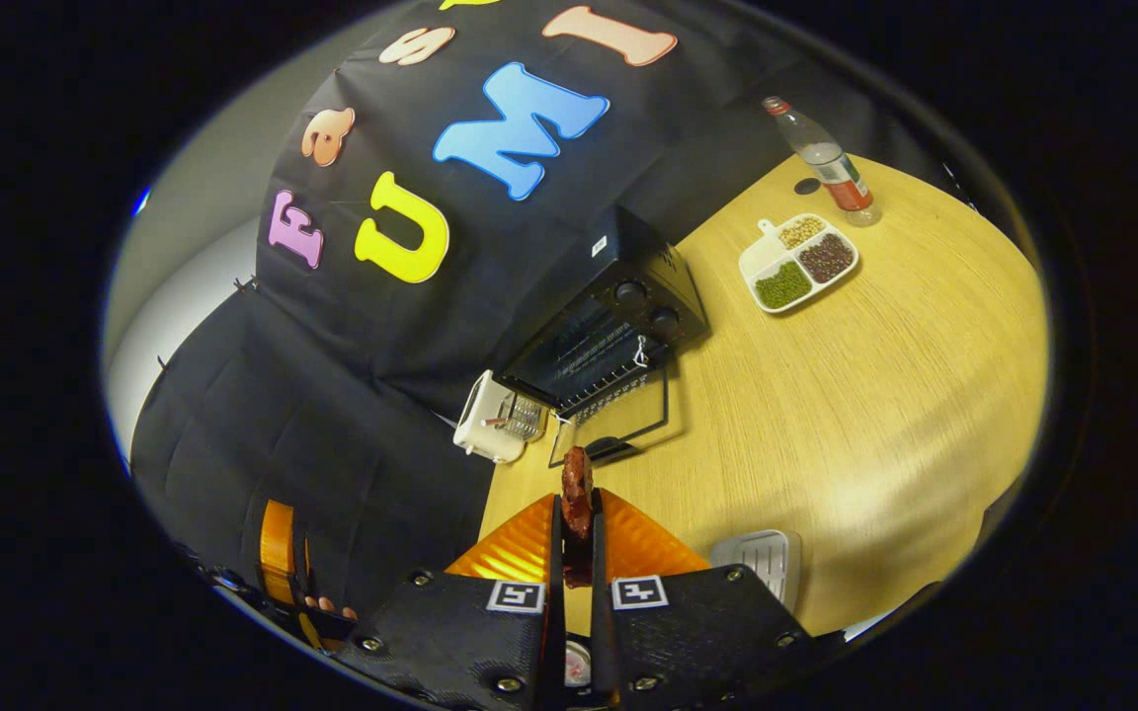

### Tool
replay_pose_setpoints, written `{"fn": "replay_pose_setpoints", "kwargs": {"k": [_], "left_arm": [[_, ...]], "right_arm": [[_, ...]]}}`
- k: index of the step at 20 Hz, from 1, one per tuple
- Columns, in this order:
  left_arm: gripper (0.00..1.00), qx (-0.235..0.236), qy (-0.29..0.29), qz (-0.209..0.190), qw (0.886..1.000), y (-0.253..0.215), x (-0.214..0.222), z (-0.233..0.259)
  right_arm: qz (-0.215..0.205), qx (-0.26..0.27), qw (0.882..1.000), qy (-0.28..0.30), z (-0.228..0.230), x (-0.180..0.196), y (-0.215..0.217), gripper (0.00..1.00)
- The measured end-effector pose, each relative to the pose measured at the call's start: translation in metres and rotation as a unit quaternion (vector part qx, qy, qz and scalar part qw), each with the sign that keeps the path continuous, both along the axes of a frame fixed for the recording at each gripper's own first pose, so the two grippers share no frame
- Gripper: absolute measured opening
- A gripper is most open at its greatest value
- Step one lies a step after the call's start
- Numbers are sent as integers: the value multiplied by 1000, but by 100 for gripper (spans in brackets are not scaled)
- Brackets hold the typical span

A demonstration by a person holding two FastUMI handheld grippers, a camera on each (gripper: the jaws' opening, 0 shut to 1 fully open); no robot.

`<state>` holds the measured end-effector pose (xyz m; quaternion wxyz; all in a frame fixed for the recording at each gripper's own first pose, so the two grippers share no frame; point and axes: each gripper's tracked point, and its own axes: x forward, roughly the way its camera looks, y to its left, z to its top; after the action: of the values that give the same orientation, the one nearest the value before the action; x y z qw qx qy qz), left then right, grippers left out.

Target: Open the electric oven with the left hand, put the food in, and close the electric oven.

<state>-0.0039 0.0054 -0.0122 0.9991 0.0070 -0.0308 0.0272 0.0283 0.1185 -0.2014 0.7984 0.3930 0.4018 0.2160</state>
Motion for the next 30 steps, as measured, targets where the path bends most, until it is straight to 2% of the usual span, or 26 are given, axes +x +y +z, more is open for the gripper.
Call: {"fn": "replay_pose_setpoints", "kwargs": {"k": [1, 10, 11, 12, 23, 24, 25, 26, 27, 30], "left_arm": [[100, -2, 0, 1, 1000, 5, 7, 0], [100, 7, 6, 3, 1000, 56, 64, -8], [100, 6, 10, 3, 1000, 62, 67, -10], [96, 5, 13, 3, 1000, 66, 73, -15], [100, -5, 37, 2, 999, 127, 140, -45], [100, -4, 38, 3, 999, 131, 144, -46], [96, 1, 40, 4, 999, 138, 149, -48], [96, 4, 43, 5, 999, 145, 152, -51], [100, 8, 46, 6, 999, 151, 156, -54], [100, 20, 55, 13, 998, 171, 167, -61]], "right_arm": [[-3, 2, 1000, -6, 4, 7, 8, 10], [-57, 1, 997, -45, 0, 81, 65, 10], [-67, 2, 997, -48, -3, 89, 71, 10], [-75, 5, 996, -50, -6, 96, 77, 10], [-130, -20, 988, -77, -46, 164, 137, 10], [-136, -20, 987, -81, -48, 171, 141, 10], [-142, -19, 986, -85, -51, 177, 146, 10], [-147, -19, 985, -88, -54, 183, 150, 10], [-152, -21, 984, -94, -57, 188, 153, 10], [-160, -29, 982, -98, -75, 207, 165, 10]]}}
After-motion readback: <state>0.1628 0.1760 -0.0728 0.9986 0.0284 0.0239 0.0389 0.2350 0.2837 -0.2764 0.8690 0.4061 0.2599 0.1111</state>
